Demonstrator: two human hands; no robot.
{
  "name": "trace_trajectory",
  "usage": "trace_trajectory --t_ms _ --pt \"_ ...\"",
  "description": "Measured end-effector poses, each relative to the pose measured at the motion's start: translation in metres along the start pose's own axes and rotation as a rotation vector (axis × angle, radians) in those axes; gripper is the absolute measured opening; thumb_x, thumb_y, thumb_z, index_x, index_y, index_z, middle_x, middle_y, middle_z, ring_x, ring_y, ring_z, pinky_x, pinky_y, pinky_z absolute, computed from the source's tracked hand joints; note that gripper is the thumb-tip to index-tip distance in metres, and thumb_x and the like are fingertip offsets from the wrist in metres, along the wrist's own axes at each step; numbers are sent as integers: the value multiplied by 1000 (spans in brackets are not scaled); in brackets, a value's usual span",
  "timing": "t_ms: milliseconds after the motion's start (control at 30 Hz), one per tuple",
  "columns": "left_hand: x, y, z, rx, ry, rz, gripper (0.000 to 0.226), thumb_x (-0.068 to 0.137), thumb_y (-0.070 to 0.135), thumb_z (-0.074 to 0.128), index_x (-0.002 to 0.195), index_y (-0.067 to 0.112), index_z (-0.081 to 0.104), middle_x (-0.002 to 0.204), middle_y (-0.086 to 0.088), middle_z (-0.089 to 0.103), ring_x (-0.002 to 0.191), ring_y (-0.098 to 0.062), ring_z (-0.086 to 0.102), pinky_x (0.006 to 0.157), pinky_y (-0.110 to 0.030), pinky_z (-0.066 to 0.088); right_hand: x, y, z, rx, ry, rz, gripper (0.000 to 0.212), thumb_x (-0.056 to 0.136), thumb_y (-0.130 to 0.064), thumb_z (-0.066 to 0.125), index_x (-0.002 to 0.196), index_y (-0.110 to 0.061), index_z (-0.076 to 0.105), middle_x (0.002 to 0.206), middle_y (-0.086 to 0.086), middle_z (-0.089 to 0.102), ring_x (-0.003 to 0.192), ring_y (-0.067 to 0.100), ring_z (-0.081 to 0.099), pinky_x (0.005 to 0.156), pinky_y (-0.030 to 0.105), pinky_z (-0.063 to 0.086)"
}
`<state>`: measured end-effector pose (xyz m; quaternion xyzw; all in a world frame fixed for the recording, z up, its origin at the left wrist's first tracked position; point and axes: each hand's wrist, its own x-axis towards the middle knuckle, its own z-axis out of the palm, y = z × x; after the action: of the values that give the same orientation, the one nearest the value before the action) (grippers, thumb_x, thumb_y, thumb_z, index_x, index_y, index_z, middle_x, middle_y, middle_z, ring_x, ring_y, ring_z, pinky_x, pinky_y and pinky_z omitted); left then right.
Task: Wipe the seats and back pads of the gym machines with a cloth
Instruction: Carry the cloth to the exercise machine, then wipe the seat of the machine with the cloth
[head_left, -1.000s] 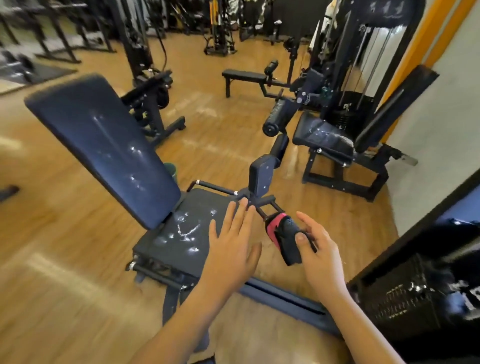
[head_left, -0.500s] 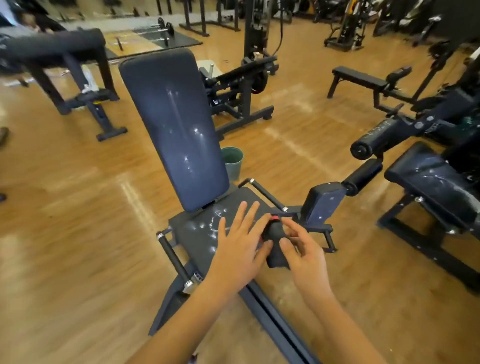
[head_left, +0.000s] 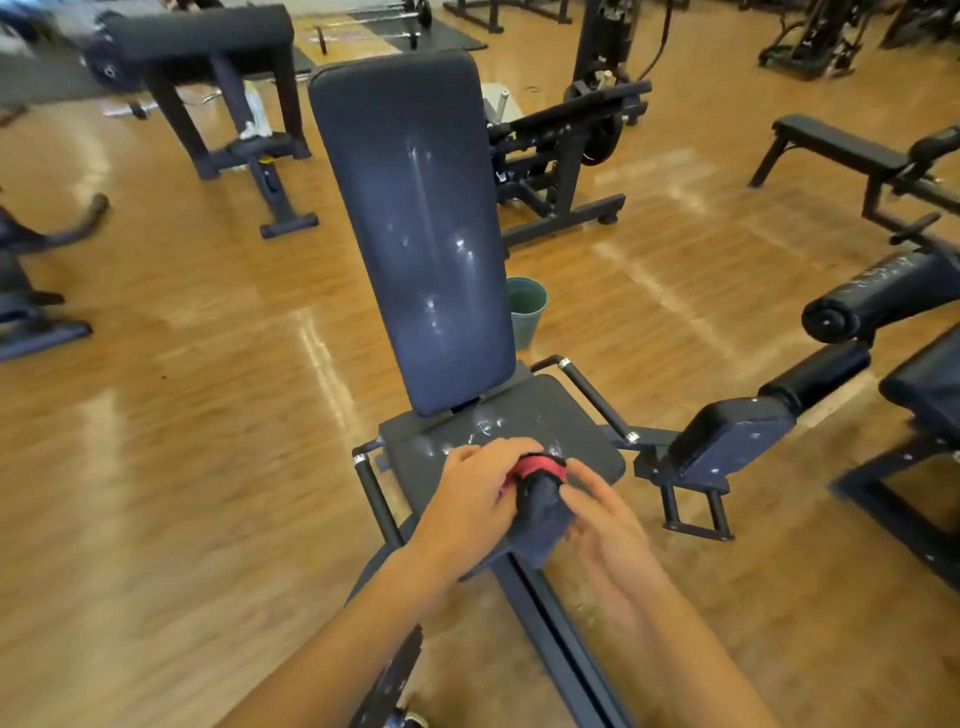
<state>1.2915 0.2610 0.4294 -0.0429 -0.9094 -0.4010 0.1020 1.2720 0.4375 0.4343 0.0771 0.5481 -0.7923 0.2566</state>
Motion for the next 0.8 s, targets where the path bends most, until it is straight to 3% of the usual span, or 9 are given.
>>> trace_trajectory --t_ms 133,200,267,367,433,533,600,667,800 --pt "10 -38 2 98 -70 17 55 90 -2 60 137 27 58 126 10 65 115 -6 51 110 -31 28 30 15 2 -109 -181 77 39 87 -14 70 125 -8 64 121 16 68 113 31 65 93 42 54" --pt "14 -58 4 220 -120 64 66 90 2 64 149 27 47 137 5 58 127 -10 46 115 -42 26 46 26 1 -135 -142 75 41 80 -22 78 118 -8 70 119 18 68 112 33 64 92 41 53" --pt "17 -77 8 372 -199 51 82 95 16 63 162 34 18 166 5 26 154 -17 17 122 -52 12 63 31 -1 -141 -46 85 56 62 -36 90 109 -9 74 113 18 71 106 30 68 81 34 56" --pt "23 -105 11 461 -252 -28 88 102 34 55 160 38 -12 167 13 -26 153 -13 -29 117 -51 -14 89 34 -9 -88 1 100 39 79 -19 73 115 -5 70 114 18 70 106 30 68 78 33 58" --pt "28 -122 16 458 -220 -67 84 103 42 50 161 36 -11 165 13 -31 152 -13 -31 118 -53 -14 109 33 -13 -64 43 130 32 81 -14 66 110 -2 69 103 16 73 92 26 73 69 29 58" --pt "34 -150 30 461 -171 -162 77 104 51 38 162 33 -9 165 12 -32 154 -14 -28 122 -57 -6 139 36 -15 -48 105 195 41 60 -31 82 89 -3 72 79 10 73 68 16 73 55 22 56" --pt "39 -168 43 472 -155 -244 74 101 57 24 162 29 -7 167 10 -29 154 -15 -26 124 -59 0 159 43 -22 -29 111 216 34 69 -30 80 94 -7 75 91 11 75 82 19 74 62 24 58" --pt "43 -185 58 470 -140 -317 74 100 59 18 162 27 -8 169 7 -25 155 -16 -25 126 -60 5 177 52 -32 -19 98 223 27 92 -16 60 116 -12 70 114 12 72 104 26 70 78 33 58" --pt "48 -218 87 499 -134 -408 75 99 58 16 162 25 -8 169 7 -24 155 -15 -25 125 -60 8 216 69 -46 -151 70 183 29 100 -15 51 121 -23 68 125 1 68 115 19 64 99 40 48"
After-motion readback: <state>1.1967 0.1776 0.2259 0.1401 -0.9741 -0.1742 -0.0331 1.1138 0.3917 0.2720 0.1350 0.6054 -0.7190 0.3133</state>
